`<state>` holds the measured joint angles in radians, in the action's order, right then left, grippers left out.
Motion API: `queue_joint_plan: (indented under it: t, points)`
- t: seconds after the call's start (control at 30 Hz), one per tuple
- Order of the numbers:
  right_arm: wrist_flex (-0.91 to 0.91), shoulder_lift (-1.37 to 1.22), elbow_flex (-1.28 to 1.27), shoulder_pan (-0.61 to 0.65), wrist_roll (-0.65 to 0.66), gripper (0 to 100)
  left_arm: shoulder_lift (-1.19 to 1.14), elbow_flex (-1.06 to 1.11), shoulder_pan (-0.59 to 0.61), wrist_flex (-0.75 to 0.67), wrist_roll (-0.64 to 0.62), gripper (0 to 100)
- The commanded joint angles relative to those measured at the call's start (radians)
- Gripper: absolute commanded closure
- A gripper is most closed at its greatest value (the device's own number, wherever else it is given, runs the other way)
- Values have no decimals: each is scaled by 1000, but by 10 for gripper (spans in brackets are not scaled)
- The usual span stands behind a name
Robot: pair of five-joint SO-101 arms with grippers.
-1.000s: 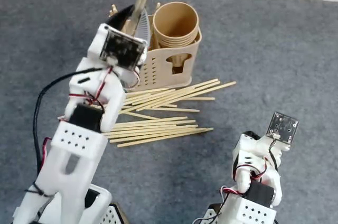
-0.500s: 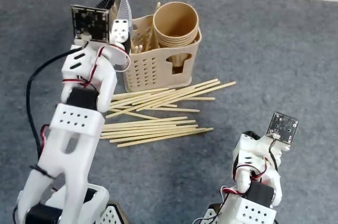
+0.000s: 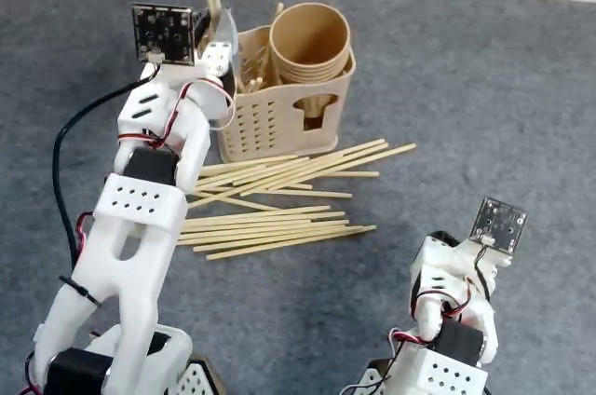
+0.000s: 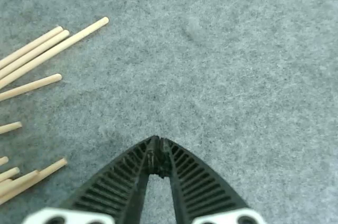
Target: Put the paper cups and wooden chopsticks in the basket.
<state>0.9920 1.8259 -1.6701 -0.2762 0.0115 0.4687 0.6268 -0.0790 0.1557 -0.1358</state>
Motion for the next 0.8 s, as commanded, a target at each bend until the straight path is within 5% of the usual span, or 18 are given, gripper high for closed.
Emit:
queue_joint_plan:
  t: [0.0, 0.4, 0.77]
  points:
    - [-2, 12, -104, -12, -3, 994, 12, -108, 13, 155, -8, 874]
    - [-15, 12, -104, -12, -3, 994, 12, -426, 15, 629, -6, 877]
    - [-15, 12, -104, -12, -3, 994, 183, -355, 77, 775, 9, 948]
